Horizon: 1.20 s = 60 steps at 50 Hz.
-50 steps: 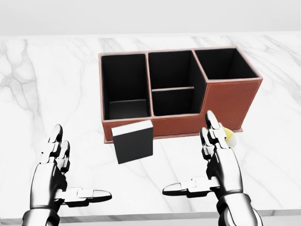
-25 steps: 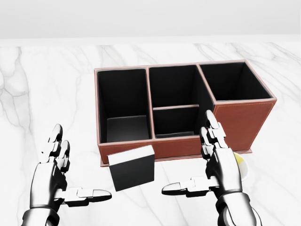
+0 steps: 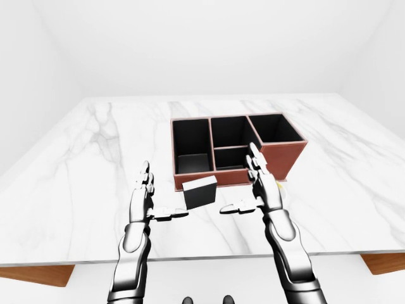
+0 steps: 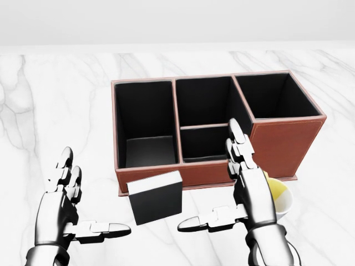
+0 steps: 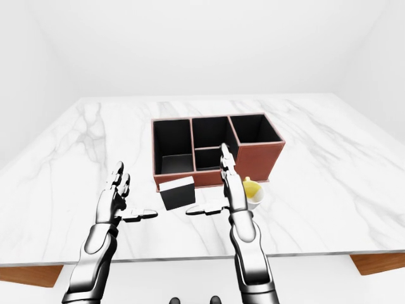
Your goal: Pick up the book and place it in the caddy.
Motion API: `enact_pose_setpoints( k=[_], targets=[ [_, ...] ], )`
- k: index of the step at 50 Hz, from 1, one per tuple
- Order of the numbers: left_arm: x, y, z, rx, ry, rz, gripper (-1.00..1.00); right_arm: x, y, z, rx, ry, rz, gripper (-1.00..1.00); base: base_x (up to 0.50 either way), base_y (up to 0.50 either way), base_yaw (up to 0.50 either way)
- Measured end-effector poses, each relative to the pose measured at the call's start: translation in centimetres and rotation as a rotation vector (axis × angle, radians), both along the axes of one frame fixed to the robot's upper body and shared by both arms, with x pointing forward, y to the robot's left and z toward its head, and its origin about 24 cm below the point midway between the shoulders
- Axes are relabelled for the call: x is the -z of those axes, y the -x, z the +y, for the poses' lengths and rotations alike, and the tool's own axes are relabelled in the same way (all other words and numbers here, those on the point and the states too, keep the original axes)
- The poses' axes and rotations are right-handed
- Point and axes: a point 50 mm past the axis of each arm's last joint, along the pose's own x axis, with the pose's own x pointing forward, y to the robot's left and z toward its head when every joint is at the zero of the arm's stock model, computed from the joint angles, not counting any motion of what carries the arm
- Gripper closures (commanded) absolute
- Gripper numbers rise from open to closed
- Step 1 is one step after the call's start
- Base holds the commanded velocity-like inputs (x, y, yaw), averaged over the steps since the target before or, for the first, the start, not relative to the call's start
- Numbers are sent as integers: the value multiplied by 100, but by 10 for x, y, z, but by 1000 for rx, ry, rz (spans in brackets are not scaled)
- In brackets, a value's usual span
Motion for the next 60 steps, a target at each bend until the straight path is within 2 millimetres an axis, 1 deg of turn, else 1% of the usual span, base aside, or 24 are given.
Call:
enact_pose_setpoints(
  k=[7, 15, 21, 26, 32, 39, 49, 60],
  targets=[
    [0, 0, 1, -4, 1, 2, -100, -16, 2, 12, -31, 77, -76, -100, 0, 0, 0],
    [0, 0, 2, -7, 2, 3, -100, -27, 3, 21, -52, 134, -131, -100, 0, 0, 0],
    [1, 0, 2, -11, 4, 3, -100, -42, 0, 38, -128, 418, -227, -100, 0, 0, 0],
    [0, 0, 3, -14, 4, 3, -100, -48, -5, 45, -168, 640, -250, -100, 0, 0, 0],
    [0, 0, 3, -16, 5, 3, -100, -52, -16, 48, -193, 875, -231, -100, 0, 0, 0],
    [0, 0, 4, -18, 5, 2, -100, -58, -27, 47, -200, 1077, -184, -100, 0, 0, 0],
    [0, 0, 4, -19, 5, 2, -100, -63, -36, 47, -202, 1269, -109, -100, 0, 0, 0],
    [1, -1, 4, -18, 4, 2, -100, -64, -45, 54, -211, 1374, -50, -100, 0, 0, 0]
  ],
)
